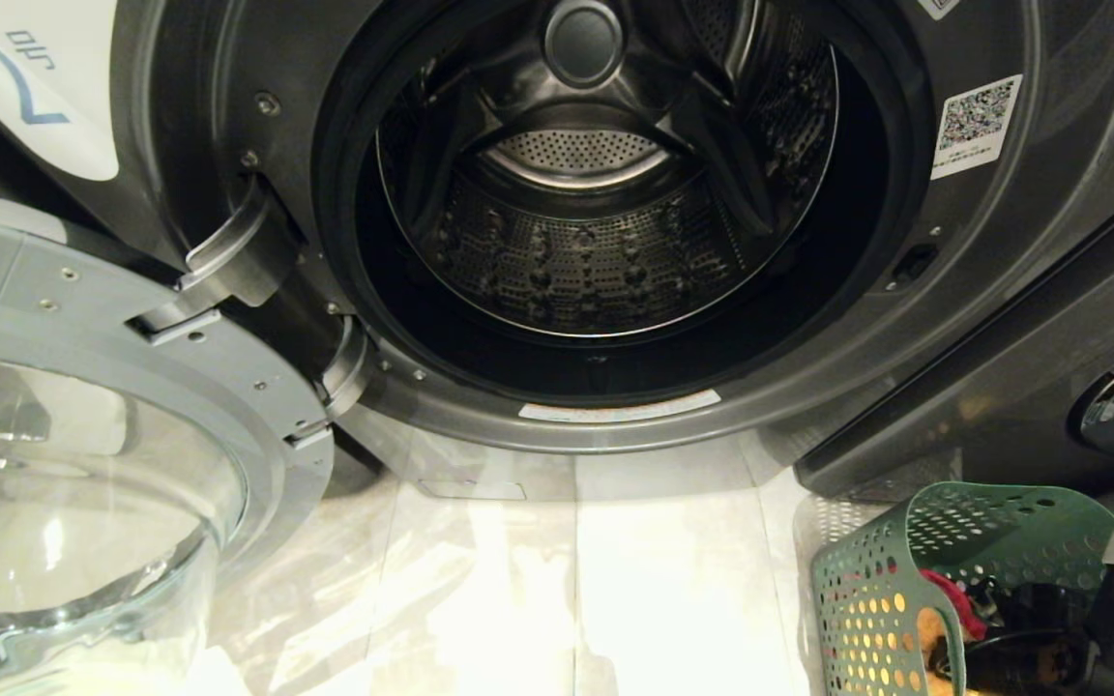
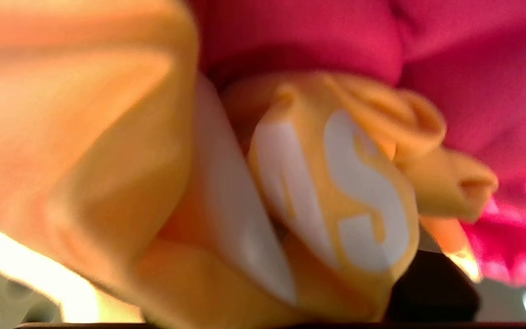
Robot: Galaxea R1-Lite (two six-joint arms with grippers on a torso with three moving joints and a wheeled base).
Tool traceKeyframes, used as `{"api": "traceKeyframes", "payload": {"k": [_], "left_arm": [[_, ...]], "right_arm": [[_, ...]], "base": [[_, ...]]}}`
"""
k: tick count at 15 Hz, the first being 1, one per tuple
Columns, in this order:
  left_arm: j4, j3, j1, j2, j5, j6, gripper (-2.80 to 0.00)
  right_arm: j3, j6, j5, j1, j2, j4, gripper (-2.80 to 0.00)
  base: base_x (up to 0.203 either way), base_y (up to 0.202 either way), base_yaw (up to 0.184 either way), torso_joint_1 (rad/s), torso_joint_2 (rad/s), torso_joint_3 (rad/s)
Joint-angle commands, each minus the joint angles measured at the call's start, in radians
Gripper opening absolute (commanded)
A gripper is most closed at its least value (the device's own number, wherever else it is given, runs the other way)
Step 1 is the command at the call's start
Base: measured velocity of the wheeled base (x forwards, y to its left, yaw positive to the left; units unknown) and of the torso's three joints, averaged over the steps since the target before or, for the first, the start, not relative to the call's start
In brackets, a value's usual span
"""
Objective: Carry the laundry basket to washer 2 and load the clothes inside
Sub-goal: Place the clothes into the washing machine
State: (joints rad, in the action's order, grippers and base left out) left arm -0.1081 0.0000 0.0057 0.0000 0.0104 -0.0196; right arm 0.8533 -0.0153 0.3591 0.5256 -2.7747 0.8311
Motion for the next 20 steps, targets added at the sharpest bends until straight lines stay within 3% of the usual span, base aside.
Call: {"api": "traceKeyframes", "payload": {"k": [1,12,17,20], "left_arm": [[-0.001,0.04,0.0,0.0,0.0,0.0,-2.8],[-0.001,0.04,0.001,0.0,0.0,0.0,-2.8],[-0.001,0.04,0.001,0.0,0.0,0.0,-2.8],[-0.001,0.04,0.002,0.0,0.0,0.0,-2.8]], "right_arm": [[-0.086,0.002,0.003,0.019,0.16,-0.041,-2.8],[-0.544,0.003,0.003,0.05,0.787,-0.066,-2.8],[-0.768,-0.004,-0.005,0.051,1.184,-0.063,-2.8],[-0.824,-0.008,-0.051,0.051,1.464,-0.088,-2.8]], "base": [[0.0,0.0,0.0,0.0,0.0,0.0],[0.0,0.0,0.0,0.0,0.0,0.0],[0.0,0.0,0.0,0.0,0.0,0.0],[0.0,0.0,0.0,0.0,0.0,0.0]]}}
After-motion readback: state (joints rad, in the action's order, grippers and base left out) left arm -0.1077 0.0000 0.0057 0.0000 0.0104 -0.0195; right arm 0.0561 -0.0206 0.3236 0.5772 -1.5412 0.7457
